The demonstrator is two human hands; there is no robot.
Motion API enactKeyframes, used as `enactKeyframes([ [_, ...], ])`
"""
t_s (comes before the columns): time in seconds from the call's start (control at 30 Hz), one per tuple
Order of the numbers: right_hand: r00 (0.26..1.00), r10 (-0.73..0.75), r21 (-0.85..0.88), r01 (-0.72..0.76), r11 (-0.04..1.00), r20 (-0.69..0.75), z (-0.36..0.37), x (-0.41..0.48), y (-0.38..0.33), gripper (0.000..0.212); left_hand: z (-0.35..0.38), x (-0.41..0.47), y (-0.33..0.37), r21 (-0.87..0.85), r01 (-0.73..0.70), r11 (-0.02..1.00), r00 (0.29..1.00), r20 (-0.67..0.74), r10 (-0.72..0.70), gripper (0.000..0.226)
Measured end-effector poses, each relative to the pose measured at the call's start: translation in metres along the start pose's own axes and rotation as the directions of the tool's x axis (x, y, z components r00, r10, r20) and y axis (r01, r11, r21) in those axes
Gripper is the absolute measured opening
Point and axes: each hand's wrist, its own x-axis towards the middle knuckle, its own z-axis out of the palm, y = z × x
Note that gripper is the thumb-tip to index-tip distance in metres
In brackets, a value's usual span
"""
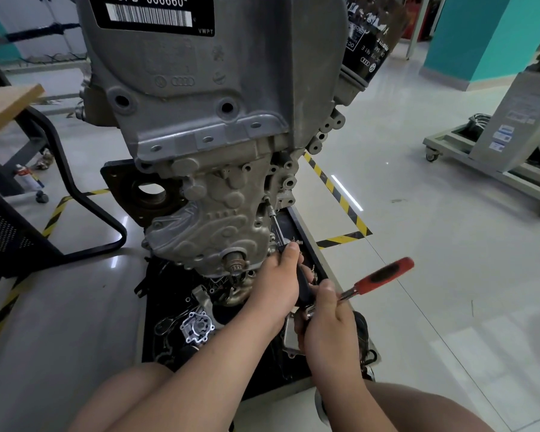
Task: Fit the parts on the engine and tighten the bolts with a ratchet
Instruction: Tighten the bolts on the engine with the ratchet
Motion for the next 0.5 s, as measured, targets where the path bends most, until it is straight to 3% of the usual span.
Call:
enactKeyframes([
  [0.03,0.992,-0.121,-0.114,0.122,0.986,0.017,-0.001,0.0,0.001,0.038,0.0,0.0,0.0,0.003,0.001,1.0,1.0,-0.009,-0.001,0.037],
  [0.1,0.946,-0.298,-0.399,0.325,0.857,0.128,-0.003,-0.001,0.003,0.042,-0.001,0.0,0.0,-0.013,0.008,1.0,1.0,-0.014,-0.008,0.035],
  [0.17,0.92,-0.335,-0.596,0.389,0.702,0.205,-0.005,-0.003,0.004,0.052,-0.003,0.001,0.0,-0.014,-0.002,1.0,1.0,-0.021,0.001,0.035],
  [0.2,0.919,-0.338,-0.608,0.388,0.692,0.202,-0.005,-0.004,0.004,0.052,-0.004,0.001,0.0,-0.002,-0.006,1.0,1.0,-0.022,0.006,0.035],
  [0.27,0.924,-0.342,-0.544,0.378,0.749,0.171,-0.003,-0.005,0.004,0.048,-0.005,0.002,-0.001,0.001,0.001,1.0,1.0,-0.009,-0.001,0.034],
  [0.33,0.942,-0.314,-0.359,0.336,0.871,0.119,0.001,-0.005,0.005,0.043,-0.006,0.003,-0.002,0.007,0.012,1.0,1.0,-0.005,-0.012,0.034],
  [0.4,0.977,-0.197,-0.134,0.206,0.969,0.077,0.005,-0.004,0.005,0.036,-0.007,0.004,-0.003,0.005,0.018,1.0,1.0,0.002,-0.018,0.034],
  [0.5,0.999,0.01,0.094,-0.014,0.996,0.044,0.008,-0.004,0.003,0.033,-0.007,0.003,-0.001,-0.097,0.053,0.994,0.997,0.054,-0.048,0.033],
])
